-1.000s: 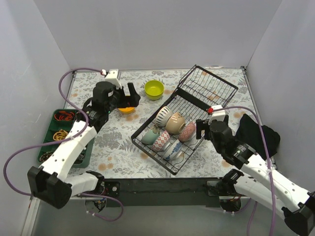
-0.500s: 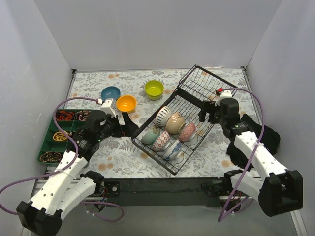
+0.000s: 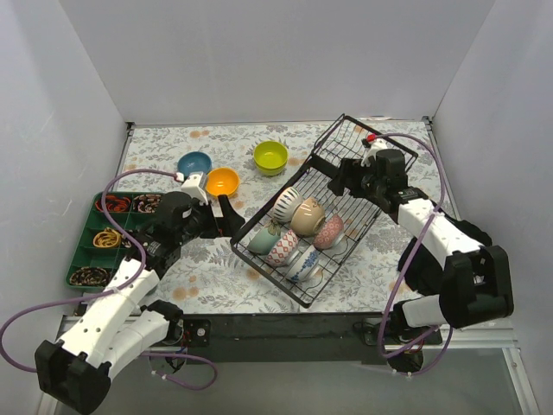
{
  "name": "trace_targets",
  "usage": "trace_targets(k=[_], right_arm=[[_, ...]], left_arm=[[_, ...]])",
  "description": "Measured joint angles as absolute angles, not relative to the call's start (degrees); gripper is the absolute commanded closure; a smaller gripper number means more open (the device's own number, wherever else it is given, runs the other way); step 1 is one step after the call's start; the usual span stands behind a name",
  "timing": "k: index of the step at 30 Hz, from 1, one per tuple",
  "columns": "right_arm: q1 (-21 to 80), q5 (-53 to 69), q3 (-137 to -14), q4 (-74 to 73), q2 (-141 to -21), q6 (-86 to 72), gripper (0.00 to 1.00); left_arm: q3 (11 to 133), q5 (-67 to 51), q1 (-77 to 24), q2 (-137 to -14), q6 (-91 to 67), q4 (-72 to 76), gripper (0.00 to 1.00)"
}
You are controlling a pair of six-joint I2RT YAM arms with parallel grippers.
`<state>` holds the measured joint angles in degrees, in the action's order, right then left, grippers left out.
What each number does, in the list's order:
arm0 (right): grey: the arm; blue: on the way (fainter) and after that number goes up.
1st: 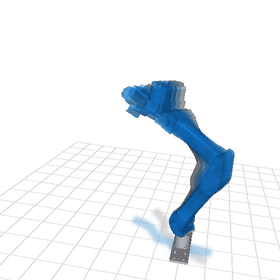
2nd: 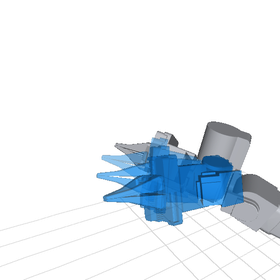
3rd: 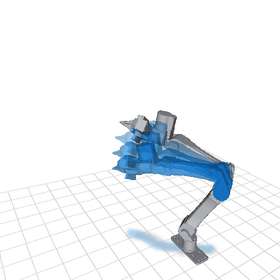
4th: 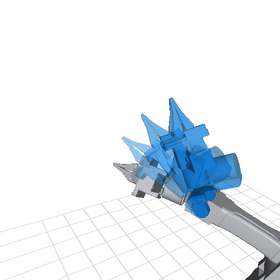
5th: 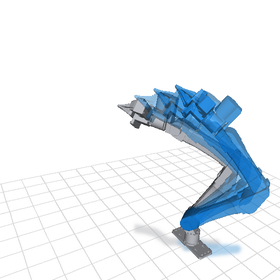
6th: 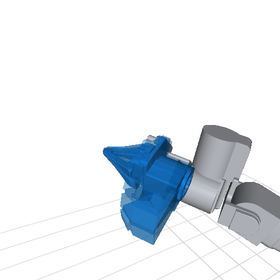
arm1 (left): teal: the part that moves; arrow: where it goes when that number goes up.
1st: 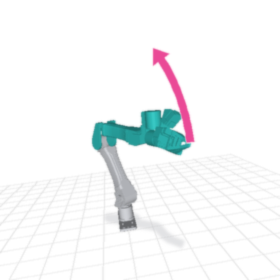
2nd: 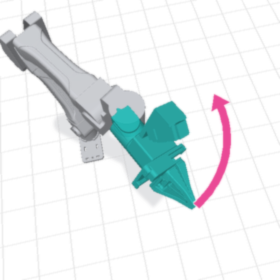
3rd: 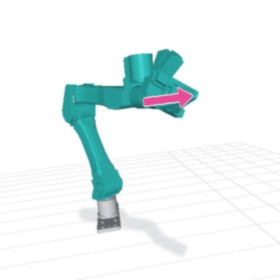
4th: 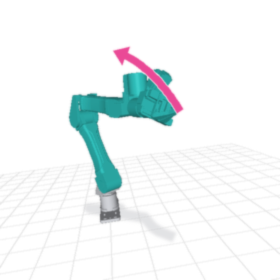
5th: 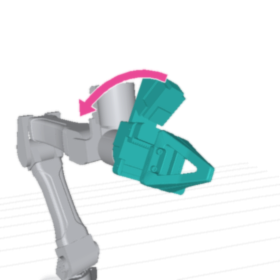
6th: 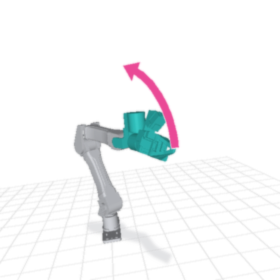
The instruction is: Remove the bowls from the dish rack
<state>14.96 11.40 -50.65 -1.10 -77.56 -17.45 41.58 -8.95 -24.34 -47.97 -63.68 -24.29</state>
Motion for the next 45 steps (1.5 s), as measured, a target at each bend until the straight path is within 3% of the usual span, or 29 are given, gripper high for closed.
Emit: trace_targets(k=[13, 35, 45], right_arm=[[16.1, 11.3, -56.3, 0.1, -87.0, -17.2, 0.09], [7.8, 4.1, -70.6, -1.7, -100.4, 2.7, 0.07], [6.4, 3.4, -70.8, -1.5, -95.1, 2.3, 0.07]], left_arm=[[36.9, -3.7, -24.3, -44.3, -62.4, -21.0, 0.02], [36.3, -2.2, -21.9, -42.0, -62.4, -20.5, 0.02], [36.3, -3.7, -21.1, -43.0, -62.2, -20.4, 0.02]])
